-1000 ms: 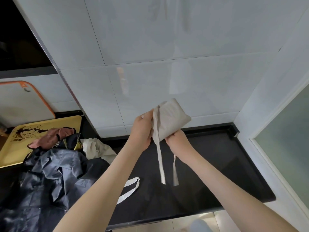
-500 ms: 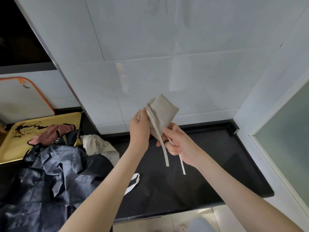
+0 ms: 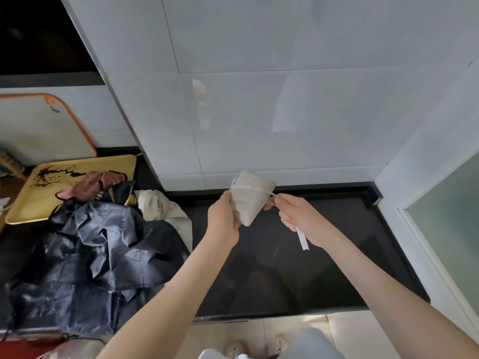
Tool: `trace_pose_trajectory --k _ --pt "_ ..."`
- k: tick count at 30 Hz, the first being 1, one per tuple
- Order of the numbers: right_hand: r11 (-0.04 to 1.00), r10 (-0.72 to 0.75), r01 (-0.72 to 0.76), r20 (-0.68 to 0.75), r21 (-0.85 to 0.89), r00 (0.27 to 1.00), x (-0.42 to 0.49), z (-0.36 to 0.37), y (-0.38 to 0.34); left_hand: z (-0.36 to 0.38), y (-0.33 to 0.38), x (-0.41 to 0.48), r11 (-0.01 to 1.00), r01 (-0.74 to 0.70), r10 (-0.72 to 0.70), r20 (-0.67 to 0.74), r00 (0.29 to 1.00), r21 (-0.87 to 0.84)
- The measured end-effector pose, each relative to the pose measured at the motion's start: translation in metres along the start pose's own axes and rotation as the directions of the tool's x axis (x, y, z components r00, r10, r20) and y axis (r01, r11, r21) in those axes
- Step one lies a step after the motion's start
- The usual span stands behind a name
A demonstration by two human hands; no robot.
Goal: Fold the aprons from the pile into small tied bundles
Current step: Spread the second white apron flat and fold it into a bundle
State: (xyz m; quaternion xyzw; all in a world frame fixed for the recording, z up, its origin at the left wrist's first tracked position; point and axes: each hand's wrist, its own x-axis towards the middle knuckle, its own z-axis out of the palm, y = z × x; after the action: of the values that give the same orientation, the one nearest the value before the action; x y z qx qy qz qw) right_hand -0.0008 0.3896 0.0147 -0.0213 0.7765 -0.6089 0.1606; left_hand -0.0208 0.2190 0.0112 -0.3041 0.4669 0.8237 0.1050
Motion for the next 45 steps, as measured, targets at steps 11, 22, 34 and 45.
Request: trace_pose_trajectory --k 11,22,34,45 --pt "0.972 -0.020 0.019 -0.006 -0.232 1.000 0.001 0.020 0.001 -0.010 -0.004 0.006 0.946 0.012 0.010 -0.064 0.998 0.324" --pt "0.915 0.241 -0.270 -0.131 -0.298 0.962 0.019 0.047 0.062 -0.063 -0.028 0.033 0.451 -0.208 0.165 0.148 0.975 0.868" --pt "0.820 0.434 -0.420 -0.057 -0.388 0.899 0.068 0.112 0.142 -0.125 -0.116 0.114 -0.040 -0.197 0.554 0.186 0.812 0.980" --pt "0.792 0.479 -0.450 -0.036 -0.413 0.877 0.072 0.094 0.141 -0.110 -0.104 0.133 -0.214 -0.688 -0.092 0.687 0.721 0.693"
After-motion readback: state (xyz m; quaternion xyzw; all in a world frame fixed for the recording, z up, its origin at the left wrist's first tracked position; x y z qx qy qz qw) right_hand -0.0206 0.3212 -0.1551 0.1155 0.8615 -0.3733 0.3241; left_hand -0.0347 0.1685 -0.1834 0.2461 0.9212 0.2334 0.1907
